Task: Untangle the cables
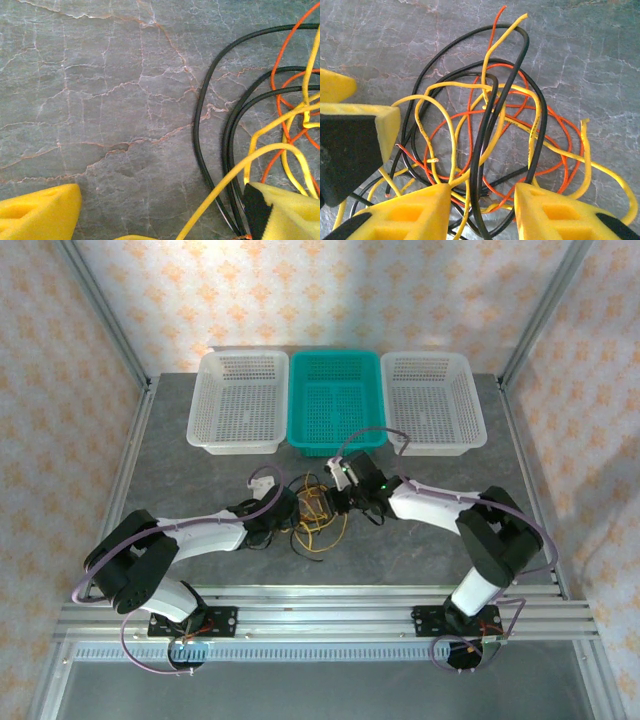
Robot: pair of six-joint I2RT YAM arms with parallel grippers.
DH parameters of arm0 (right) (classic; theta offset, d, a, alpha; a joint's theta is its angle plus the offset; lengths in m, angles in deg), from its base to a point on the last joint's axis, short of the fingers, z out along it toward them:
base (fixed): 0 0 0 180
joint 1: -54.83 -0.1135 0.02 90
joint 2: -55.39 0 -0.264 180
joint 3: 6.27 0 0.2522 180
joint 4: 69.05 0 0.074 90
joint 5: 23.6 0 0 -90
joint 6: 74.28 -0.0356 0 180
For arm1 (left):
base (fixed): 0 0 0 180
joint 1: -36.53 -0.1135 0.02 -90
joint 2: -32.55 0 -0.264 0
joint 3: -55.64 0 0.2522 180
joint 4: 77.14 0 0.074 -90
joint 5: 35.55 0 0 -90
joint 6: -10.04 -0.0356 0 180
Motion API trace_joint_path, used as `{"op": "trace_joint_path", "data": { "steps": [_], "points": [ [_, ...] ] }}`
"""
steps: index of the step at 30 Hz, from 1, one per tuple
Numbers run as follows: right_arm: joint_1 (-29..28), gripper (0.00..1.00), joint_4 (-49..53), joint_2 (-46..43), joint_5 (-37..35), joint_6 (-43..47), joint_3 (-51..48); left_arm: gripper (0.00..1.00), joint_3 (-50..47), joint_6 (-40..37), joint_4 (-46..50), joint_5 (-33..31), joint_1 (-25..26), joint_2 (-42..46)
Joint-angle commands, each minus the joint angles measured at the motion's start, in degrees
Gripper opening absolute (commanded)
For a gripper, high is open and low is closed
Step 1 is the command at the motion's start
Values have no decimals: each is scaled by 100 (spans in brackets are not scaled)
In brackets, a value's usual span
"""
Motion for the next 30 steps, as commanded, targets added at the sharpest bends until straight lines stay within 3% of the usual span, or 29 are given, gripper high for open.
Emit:
{"op": "trace_joint_path", "data": {
  "steps": [1, 17, 30],
  "points": [
    [-5, 35, -216, 93, -9, -24, 200, 86, -68, -8, -101, 30, -3, -78],
    [2, 6, -184, -1028, -1105, -310, -125, 87, -11, 105, 228, -216, -13, -166],
    [120, 0, 552, -2070, -1847, -142, 173, 87, -55, 115, 304, -257, -13, -189]
  ]
}}
